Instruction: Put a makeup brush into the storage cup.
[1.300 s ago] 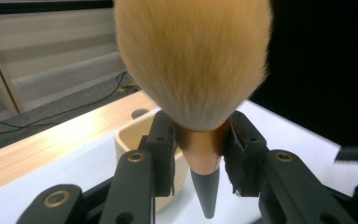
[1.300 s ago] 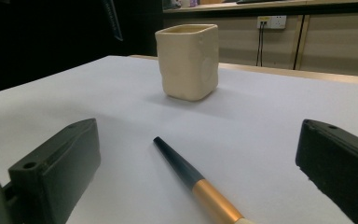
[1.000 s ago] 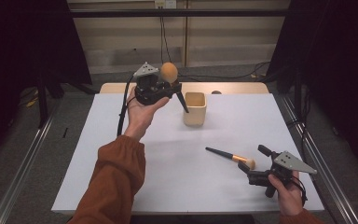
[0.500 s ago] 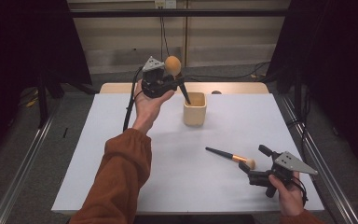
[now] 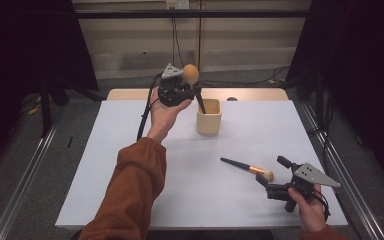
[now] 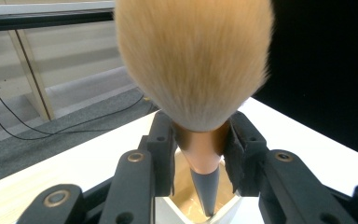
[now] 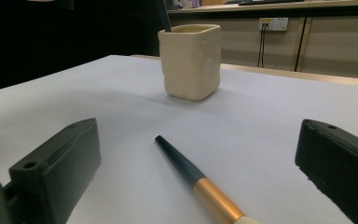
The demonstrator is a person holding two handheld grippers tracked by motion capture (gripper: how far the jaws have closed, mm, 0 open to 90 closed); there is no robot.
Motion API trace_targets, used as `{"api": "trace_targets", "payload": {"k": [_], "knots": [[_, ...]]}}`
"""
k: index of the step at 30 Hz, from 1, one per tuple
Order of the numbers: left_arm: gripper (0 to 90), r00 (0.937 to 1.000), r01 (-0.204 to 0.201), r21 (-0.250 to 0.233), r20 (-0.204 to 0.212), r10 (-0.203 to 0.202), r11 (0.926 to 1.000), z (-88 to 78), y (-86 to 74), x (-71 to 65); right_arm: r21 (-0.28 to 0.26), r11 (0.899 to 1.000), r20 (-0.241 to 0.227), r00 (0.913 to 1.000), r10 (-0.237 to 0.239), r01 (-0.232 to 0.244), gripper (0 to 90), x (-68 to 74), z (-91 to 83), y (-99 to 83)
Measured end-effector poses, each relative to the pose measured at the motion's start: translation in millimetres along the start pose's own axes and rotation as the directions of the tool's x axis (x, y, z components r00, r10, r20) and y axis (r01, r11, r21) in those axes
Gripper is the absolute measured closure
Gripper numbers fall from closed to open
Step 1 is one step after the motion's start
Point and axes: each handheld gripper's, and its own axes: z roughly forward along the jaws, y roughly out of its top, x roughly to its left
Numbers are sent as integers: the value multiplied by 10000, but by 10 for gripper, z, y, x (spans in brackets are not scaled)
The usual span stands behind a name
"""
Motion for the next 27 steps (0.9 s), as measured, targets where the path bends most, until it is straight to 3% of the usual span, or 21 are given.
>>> {"api": "trace_targets", "payload": {"k": [27], "knots": [[663, 9999, 113, 392, -20, -112, 9992, 205, -290, 37, 60, 10000, 21, 10000, -55, 55, 0, -13, -17, -12]]}}
